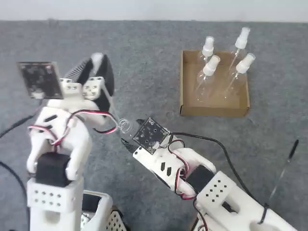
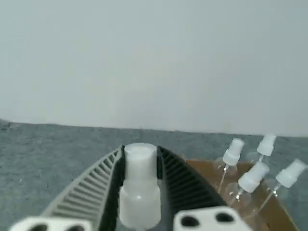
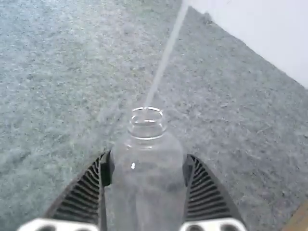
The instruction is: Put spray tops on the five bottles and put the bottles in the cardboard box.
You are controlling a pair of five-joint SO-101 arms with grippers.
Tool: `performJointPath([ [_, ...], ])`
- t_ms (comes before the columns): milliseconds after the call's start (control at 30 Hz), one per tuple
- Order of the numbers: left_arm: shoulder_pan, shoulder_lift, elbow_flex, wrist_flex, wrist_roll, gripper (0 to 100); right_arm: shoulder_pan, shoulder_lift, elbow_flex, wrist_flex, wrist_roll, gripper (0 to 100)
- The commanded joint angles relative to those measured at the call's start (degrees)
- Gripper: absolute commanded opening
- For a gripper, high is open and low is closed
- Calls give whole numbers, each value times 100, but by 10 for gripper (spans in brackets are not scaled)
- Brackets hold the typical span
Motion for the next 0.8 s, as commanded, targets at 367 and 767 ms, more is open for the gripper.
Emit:
performJointPath([
  [367,431,-132,365,905,-290,11,330,-242,308,-708,-281,6],
  [767,738,-132,1200,976,-791,11,382,-268,519,-1262,-1196,6],
])
